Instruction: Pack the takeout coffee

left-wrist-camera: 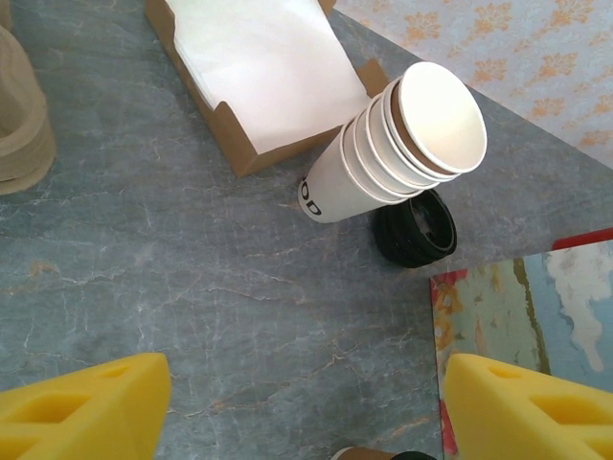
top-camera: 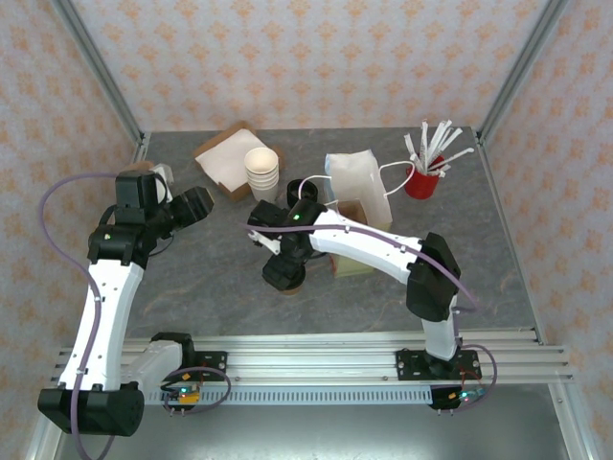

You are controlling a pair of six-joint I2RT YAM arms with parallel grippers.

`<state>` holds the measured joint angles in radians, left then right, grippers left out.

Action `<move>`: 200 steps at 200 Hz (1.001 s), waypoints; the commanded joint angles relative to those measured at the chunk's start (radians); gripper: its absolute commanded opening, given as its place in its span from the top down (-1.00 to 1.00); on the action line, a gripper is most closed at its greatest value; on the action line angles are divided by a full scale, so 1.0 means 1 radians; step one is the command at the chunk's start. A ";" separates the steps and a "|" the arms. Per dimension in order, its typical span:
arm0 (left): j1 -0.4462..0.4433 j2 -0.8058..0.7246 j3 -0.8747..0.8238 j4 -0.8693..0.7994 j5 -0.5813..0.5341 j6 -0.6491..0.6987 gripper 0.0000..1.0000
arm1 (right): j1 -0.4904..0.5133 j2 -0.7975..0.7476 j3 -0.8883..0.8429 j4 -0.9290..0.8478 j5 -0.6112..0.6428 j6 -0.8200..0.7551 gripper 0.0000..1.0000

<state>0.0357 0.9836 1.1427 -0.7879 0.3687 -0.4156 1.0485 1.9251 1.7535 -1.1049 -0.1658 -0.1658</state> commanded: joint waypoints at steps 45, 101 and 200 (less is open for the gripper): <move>0.010 -0.005 -0.008 -0.019 0.026 0.032 -0.52 | -0.001 0.020 -0.011 -0.010 -0.004 0.009 -0.77; 0.010 -0.002 -0.014 -0.011 0.044 0.029 -0.52 | 0.011 0.043 -0.008 -0.005 -0.002 0.008 -0.78; 0.010 0.010 -0.025 0.006 0.082 0.025 -0.52 | 0.018 0.058 -0.004 -0.019 0.039 0.011 -0.55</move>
<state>0.0357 0.9909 1.1282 -0.7963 0.4278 -0.4091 1.0580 1.9759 1.7535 -1.1057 -0.1665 -0.1577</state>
